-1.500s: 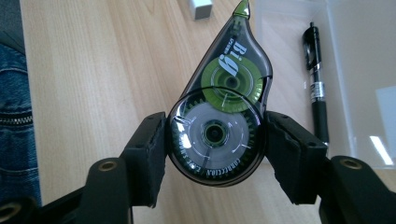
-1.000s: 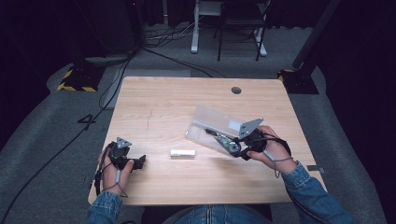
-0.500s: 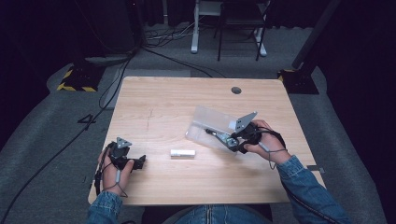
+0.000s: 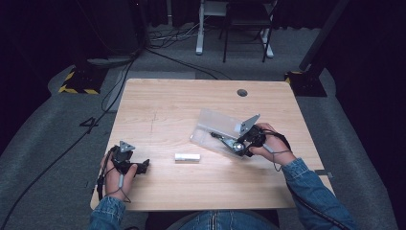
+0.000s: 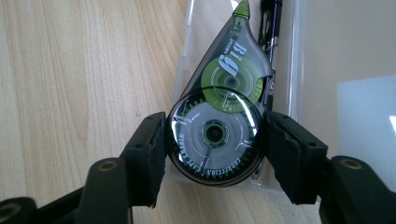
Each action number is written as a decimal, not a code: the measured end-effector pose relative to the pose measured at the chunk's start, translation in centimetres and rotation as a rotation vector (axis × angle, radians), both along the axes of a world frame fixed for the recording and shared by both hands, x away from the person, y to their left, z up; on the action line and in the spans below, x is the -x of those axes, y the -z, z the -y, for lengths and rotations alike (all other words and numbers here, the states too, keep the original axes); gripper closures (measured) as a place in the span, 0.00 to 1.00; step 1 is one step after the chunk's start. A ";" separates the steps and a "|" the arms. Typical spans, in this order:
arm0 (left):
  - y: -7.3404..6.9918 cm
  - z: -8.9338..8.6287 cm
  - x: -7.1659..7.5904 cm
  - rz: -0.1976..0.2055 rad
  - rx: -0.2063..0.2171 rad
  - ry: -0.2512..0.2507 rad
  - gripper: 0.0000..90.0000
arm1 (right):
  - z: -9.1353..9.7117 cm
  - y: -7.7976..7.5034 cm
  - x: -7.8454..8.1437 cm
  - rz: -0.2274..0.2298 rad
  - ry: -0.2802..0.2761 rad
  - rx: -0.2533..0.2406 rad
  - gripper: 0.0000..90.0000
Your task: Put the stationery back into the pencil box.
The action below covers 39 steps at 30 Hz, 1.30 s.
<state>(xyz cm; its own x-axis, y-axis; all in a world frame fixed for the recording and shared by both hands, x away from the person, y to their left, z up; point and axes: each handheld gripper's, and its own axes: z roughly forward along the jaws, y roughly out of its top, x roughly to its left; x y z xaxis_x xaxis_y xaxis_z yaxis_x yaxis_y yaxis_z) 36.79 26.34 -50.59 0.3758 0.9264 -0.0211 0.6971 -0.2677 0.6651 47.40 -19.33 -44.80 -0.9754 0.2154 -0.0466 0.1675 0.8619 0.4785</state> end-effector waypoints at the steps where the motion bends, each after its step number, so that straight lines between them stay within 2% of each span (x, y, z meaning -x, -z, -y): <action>1: 0.0 0.0 0.0 0.000 -0.002 0.001 0.00 | 0.0 0.1 0.0 -0.006 0.002 -0.001 0.46; 30: 0.0 0.0 0.0 0.000 0.000 -0.001 0.00 | 0.1 1.0 -0.4 -0.050 0.009 0.012 0.46; 36: 0.0 0.0 0.0 0.002 -0.002 -0.001 0.00 | 0.1 1.1 -0.5 -0.061 -0.005 -0.004 0.46; 39: 0.0 0.0 0.0 0.002 0.000 -0.001 0.00 | 0.2 1.2 -0.5 -0.071 0.004 -0.011 0.46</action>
